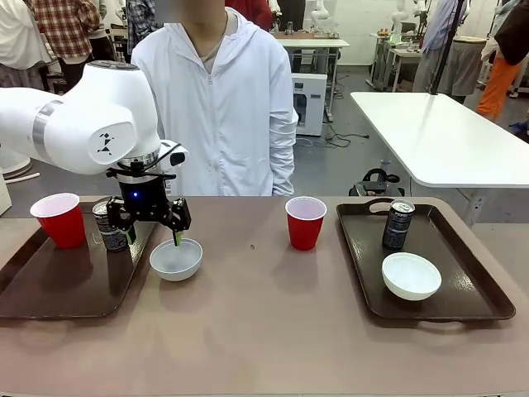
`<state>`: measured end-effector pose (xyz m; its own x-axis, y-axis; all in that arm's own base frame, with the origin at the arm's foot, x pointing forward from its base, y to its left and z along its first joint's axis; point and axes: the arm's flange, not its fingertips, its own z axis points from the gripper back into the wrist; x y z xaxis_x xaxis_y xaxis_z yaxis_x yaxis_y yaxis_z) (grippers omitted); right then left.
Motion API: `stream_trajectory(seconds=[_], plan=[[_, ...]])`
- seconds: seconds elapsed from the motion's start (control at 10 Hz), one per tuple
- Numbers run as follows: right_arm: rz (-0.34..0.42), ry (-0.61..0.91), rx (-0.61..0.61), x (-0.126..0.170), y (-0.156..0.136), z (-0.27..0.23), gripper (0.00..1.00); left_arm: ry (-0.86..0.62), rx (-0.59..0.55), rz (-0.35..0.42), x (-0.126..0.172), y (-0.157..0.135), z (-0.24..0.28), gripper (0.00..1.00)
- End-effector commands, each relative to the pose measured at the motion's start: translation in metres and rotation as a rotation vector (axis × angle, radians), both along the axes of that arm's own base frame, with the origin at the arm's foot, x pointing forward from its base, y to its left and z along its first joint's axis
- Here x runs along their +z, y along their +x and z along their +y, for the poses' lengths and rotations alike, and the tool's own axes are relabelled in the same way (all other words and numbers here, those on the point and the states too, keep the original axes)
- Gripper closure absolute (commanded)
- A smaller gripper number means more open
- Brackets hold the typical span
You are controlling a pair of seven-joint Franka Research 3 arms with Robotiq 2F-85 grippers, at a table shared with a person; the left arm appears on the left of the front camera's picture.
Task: Prepare tableware on both trays.
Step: Pick up a Picnic Bowl from the table and place it on a Handle tray.
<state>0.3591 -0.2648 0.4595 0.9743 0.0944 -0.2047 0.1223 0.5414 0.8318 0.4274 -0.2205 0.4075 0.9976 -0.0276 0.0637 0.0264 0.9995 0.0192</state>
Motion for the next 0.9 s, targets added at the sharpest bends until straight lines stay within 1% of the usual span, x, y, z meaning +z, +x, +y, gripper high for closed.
stream_trajectory(seconds=[0.0,0.3,0.4,0.5,0.6,0.8], plan=[[0.002,0.007,-0.012,0.001,0.001,0.001,0.00,0.006,0.000,-0.005,0.002,-0.001,-0.001,0.00],[0.002,0.007,-0.012,0.001,0.001,0.001,0.00,0.001,-0.002,0.000,0.000,0.000,0.000,0.00],[0.002,0.007,-0.012,0.001,0.001,0.001,0.00,-0.044,0.005,-0.022,-0.003,0.007,0.002,0.00],[0.002,0.007,-0.012,0.001,0.001,0.001,0.00,-0.053,0.008,-0.038,-0.005,0.015,0.003,0.00],[0.002,0.007,-0.012,0.001,0.001,0.001,0.00,-0.069,0.018,-0.034,-0.011,0.019,0.002,0.00],[0.002,0.007,-0.012,0.001,0.001,0.001,0.00,-0.055,0.021,-0.019,-0.025,0.024,0.002,0.00]])
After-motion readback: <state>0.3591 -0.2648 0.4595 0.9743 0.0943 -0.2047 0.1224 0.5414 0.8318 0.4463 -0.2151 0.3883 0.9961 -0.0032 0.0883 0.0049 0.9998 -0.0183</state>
